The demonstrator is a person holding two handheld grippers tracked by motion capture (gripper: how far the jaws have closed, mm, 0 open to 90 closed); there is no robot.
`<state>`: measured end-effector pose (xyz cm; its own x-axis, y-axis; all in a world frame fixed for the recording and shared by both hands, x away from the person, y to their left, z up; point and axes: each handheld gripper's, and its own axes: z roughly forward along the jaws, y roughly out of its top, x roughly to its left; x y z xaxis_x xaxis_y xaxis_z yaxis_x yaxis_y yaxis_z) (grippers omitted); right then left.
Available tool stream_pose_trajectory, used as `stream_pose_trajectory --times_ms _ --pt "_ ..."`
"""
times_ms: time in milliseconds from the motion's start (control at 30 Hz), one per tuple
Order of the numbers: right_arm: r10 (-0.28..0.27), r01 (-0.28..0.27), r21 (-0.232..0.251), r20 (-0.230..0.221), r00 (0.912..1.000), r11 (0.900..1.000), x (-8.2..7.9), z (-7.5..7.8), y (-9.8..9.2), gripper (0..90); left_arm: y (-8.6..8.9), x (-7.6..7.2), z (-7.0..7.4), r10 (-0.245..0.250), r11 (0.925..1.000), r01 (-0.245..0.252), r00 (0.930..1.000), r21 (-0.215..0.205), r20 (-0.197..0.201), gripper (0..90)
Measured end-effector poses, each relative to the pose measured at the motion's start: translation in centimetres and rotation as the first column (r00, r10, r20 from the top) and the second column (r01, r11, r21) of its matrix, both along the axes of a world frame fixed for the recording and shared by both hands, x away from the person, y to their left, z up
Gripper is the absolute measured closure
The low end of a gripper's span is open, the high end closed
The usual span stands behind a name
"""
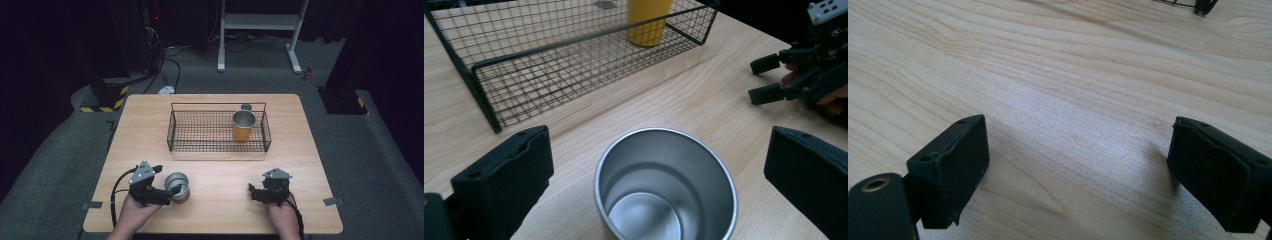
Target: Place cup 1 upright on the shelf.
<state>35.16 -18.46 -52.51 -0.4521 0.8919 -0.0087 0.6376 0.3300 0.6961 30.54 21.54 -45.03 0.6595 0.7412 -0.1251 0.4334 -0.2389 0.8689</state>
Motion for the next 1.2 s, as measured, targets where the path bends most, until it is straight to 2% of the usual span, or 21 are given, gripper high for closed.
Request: stream_pose_trajectory --times_ms 467,733,1000,1200 --pt "0.0 0.0 0.0 0.0 1.0 1.0 0.0 0.0 0.0 9.8 -1.0 -0.2 -0.7 -0.038 0.9992 0.038 0.9989 0.015 0.027 0.0" --pt "0.001 -0.001 -0.001 0.001 1.0 1.0 0.0 0.0 0.0 9.8 -1.1 -0.3 -1.1 -0.053 0.9984 0.053 0.9983 0.019 0.025 0.0" --pt "0.0 0.0 0.0 0.0 1.0 1.0 0.0 0.0 0.0 9.8 -1.3 -0.2 -1.6 -0.042 0.9987 0.041 0.9989 0.029 0.021 0.0" --pt "0.0 0.0 0.0 0.0 1.0 1.0 0.0 0.0 0.0 9.8 -1.2 0.0 -2.0 -0.03 0.9979 0.029 0.9992 0.058 0.026 0.0"
